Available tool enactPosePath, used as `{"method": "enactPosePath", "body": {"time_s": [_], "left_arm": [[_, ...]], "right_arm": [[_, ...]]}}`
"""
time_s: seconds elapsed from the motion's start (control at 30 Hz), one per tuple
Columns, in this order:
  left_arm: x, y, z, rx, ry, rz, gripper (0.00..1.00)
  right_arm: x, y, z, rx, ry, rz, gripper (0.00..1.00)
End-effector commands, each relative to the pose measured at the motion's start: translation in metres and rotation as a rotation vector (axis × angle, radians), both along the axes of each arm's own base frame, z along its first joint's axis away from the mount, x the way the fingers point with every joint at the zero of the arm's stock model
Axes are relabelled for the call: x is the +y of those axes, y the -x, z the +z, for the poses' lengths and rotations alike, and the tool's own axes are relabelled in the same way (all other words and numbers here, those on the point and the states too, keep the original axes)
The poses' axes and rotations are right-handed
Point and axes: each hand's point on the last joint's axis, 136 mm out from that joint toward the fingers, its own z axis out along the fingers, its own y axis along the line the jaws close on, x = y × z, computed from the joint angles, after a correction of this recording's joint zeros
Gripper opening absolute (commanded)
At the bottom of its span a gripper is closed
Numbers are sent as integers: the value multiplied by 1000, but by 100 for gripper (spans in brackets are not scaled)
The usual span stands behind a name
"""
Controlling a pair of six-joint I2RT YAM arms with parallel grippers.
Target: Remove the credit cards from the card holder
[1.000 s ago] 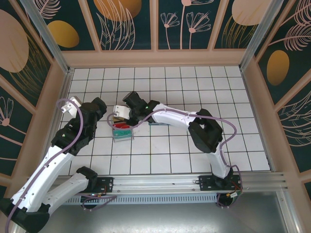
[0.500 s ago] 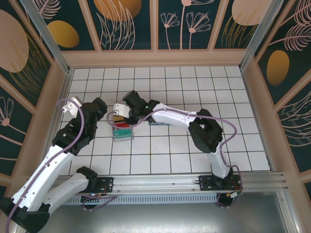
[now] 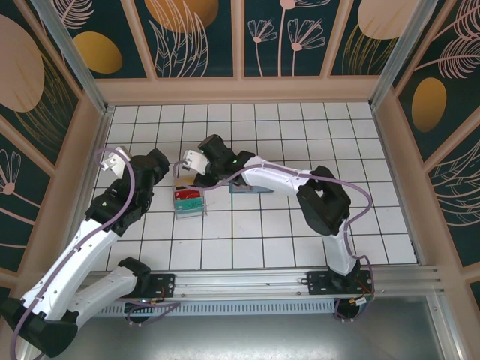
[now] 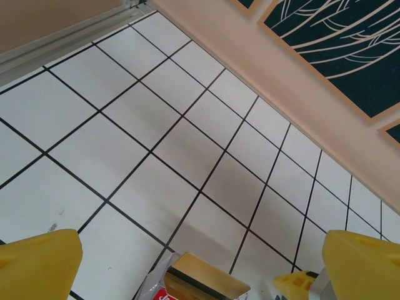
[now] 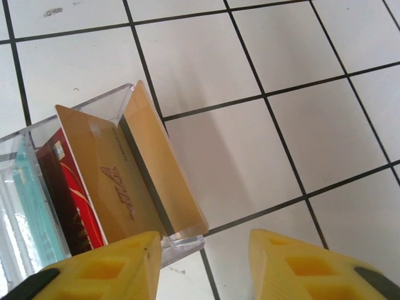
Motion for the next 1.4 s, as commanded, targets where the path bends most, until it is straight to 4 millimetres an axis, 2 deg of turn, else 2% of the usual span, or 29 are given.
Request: {"method": "enactPosePath", "body": {"time_s": [0.0, 0.03, 0.1, 0.4, 0.57, 0.77, 0.9, 0.97, 1.13, 1.23, 1.37], "left_arm": [[1, -2, 3, -14, -8, -2, 99], [1, -2, 4, -15, -7, -4, 99], [1, -2, 4, -15, -8, -3, 99], [1, -2, 3, -12, -14, -4, 99], [1, -2, 2, -8, -14, -6, 99], [1, -2, 2, -9, -14, -6, 99], [1, -2, 3, -10, -15, -5, 99], [1, -2, 3, -11, -14, -5, 99], [1, -1, 3, -11, -10, -6, 99], [2, 0, 2, -11, -9, -5, 99], [2, 1, 1, -10, -6, -5, 99]], "right_arm": [[8, 11, 0, 23, -21, 21, 51], [10, 11, -2, 25, -20, 25, 54], [13, 12, -6, 26, -10, 33, 55], [19, 9, -23, 18, 26, 35, 56], [20, 2, -24, 2, 29, 5, 56], [22, 4, -6, -5, -12, 5, 56], [24, 13, 16, -7, -76, 37, 57], [25, 20, 20, 1, -83, 59, 58], [23, 33, 1, 24, -27, 80, 58], [23, 36, 3, 38, -46, 75, 58], [22, 28, -6, 22, -14, 43, 59]]}}
